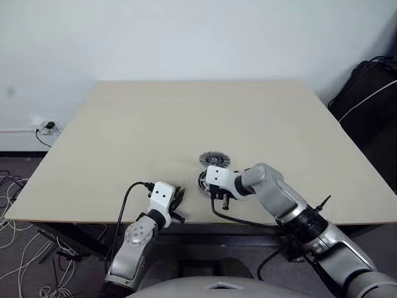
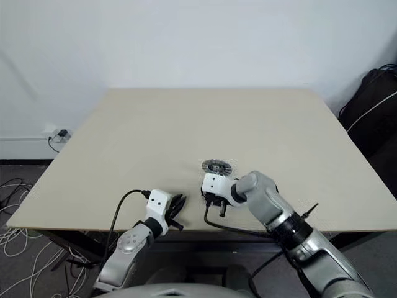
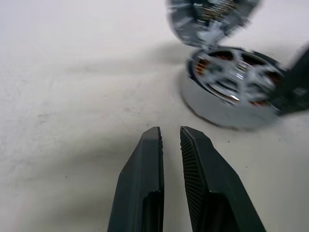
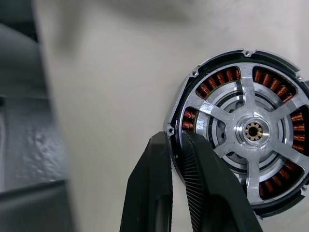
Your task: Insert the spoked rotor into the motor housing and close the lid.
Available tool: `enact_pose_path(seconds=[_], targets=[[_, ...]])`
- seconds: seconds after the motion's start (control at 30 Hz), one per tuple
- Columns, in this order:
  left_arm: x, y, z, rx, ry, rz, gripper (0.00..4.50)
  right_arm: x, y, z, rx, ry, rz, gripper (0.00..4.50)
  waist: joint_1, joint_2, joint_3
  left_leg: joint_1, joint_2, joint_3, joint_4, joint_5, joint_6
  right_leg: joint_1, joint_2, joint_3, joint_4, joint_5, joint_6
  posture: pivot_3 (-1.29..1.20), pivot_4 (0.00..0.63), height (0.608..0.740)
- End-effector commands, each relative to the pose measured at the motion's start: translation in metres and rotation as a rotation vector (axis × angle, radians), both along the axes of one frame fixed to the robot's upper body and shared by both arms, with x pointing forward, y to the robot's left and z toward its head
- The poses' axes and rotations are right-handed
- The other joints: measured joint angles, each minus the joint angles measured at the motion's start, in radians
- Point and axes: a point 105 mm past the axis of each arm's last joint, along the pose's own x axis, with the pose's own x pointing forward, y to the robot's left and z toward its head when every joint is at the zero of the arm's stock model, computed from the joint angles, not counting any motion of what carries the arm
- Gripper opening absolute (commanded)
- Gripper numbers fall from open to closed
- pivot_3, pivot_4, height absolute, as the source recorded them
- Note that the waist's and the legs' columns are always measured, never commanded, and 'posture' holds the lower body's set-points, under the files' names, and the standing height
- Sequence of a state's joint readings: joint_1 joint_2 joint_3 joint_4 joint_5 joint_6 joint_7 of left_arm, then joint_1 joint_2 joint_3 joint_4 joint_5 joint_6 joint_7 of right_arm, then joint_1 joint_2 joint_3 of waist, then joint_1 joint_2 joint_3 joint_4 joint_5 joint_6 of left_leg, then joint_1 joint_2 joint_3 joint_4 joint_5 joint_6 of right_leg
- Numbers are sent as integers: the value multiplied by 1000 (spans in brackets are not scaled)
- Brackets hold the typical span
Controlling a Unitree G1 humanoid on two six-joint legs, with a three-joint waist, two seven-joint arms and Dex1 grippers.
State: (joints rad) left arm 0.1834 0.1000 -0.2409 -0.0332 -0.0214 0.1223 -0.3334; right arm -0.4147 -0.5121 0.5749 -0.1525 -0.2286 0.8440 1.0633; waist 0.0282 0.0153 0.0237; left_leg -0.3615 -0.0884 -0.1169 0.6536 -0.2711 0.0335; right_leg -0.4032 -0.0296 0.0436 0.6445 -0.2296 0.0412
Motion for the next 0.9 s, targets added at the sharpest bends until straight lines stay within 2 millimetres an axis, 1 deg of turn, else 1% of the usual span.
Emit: enact_pose_path(seconds=[0.03, 0.13, 0.17, 0.37, 0.5, 0.63, 0.77, 0.87, 0.9], targets=[[4, -6, 8, -28, -32, -22, 651, -4, 1, 19, 63, -22, -83, 103, 1, -1, 0, 0, 0, 0, 0, 0, 0, 0, 0, 0, 0, 0, 0, 0, 0, 740], [4, -8, 7, -31, -30, -31, 651, -8, 5, 18, 103, 18, -184, 103, 1, -1, 1, 0, 1, 0, 1, -1, -2, 1, 0, 0, 0, 0, 1, 0, 0, 740], [5, -9, 7, -31, -29, -37, 651, -6, 7, 17, 110, 18, -224, 103, 1, -1, 1, 0, 1, 0, 1, -1, -2, 1, 0, 0, 0, 0, 1, 0, 0, 740], [8, -12, 9, -32, -36, -54, 651, 14, 23, 10, 165, 36, -472, 102, -4, -2, 1, 0, 1, 0, 3, -1, -3, 1, 1, 0, 1, 1, 2, 0, 0, 740], [7, -8, 9, -28, -36, -46, 651, 28, 30, 5, 198, 58, -639, 102, -19, -4, 0, 4, 1, 0, 3, 0, -4, 5, 2, 0, 1, 3, 4, 0, 0, 740], [5, -5, 8, -24, -34, -27, 651, 36, 38, 4, 256, 115, -779, 102, -31, -3, 0, 8, 1, 1, 4, 1, -5, 9, 1, -1, 1, 5, 4, 0, 0, 740], [4, -3, 8, -25, -34, -14, 651, 42, 44, 5, 295, 143, -873, 102, -40, 0, 3, 11, 1, 1, 3, 0, -5, 11, -5, -4, 1, 6, 5, 0, 0, 740], [4, -2, 8, -24, -35, -9, 651, 44, 49, 8, 319, 143, -892, 102, -40, 3, 5, 11, 1, 1, 3, 1, -5, 11, -8, -9, 1, 6, 6, 0, 0, 740], [4, -2, 8, -23, -35, -7, 651, 44, 52, 9, 326, 141, -882, 452, -40, 4, 5, 11, 1, 1, 3, 1, -5, 11, -9, -11, 1, 6, 6, 0, 0, 740]])
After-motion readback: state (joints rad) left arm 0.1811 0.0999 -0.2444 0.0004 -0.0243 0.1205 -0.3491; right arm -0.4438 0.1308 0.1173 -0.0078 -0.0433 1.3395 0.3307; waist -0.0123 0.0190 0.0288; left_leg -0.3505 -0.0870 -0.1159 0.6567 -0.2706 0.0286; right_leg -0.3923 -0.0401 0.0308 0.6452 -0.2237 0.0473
